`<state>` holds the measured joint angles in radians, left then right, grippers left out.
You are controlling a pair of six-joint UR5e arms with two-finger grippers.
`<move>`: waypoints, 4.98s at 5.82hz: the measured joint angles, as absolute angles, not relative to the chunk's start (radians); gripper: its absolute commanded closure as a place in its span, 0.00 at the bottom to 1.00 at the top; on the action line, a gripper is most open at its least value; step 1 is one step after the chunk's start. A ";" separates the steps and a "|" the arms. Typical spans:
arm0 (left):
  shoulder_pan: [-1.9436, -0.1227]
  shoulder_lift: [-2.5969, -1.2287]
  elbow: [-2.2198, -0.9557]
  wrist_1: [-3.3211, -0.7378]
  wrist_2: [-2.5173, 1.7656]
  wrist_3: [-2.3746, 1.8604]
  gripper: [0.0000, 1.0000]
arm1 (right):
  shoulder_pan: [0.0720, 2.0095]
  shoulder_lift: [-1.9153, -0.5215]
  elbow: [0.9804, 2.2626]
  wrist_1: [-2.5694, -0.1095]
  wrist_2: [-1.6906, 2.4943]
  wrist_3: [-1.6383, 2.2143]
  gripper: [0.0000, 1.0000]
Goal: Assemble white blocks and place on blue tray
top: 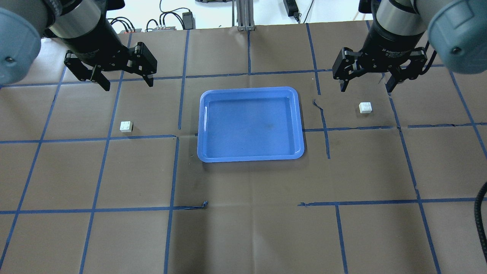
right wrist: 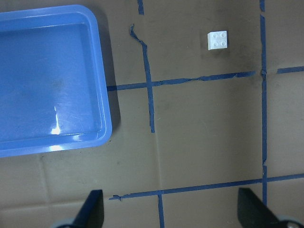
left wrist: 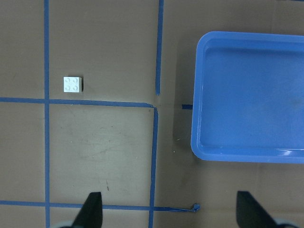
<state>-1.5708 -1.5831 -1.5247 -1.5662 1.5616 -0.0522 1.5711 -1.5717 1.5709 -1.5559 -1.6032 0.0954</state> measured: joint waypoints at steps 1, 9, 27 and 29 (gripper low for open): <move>-1.571 -1.583 -1.524 -1.566 1.560 -0.052 0.00 | 1.572 -1.574 1.571 -1.556 -1.603 0.095 0.00; -1.552 -1.701 -1.620 -1.807 1.568 -0.062 0.00 | 1.496 -1.551 1.587 -1.574 -1.616 -1.097 0.00; -1.368 -2.035 -1.772 -0.968 1.729 1.805 0.01 | 1.073 -0.986 1.676 -1.918 -0.975 -2.266 0.00; -1.352 -2.073 -1.770 -0.929 1.725 1.828 0.07 | 1.059 -0.963 1.676 -1.922 -0.988 -2.262 0.03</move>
<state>-1.3516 -2.0726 -1.7704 -0.9295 1.7254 1.8279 1.0589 -0.9632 1.6761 -1.9224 -0.9883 -2.2623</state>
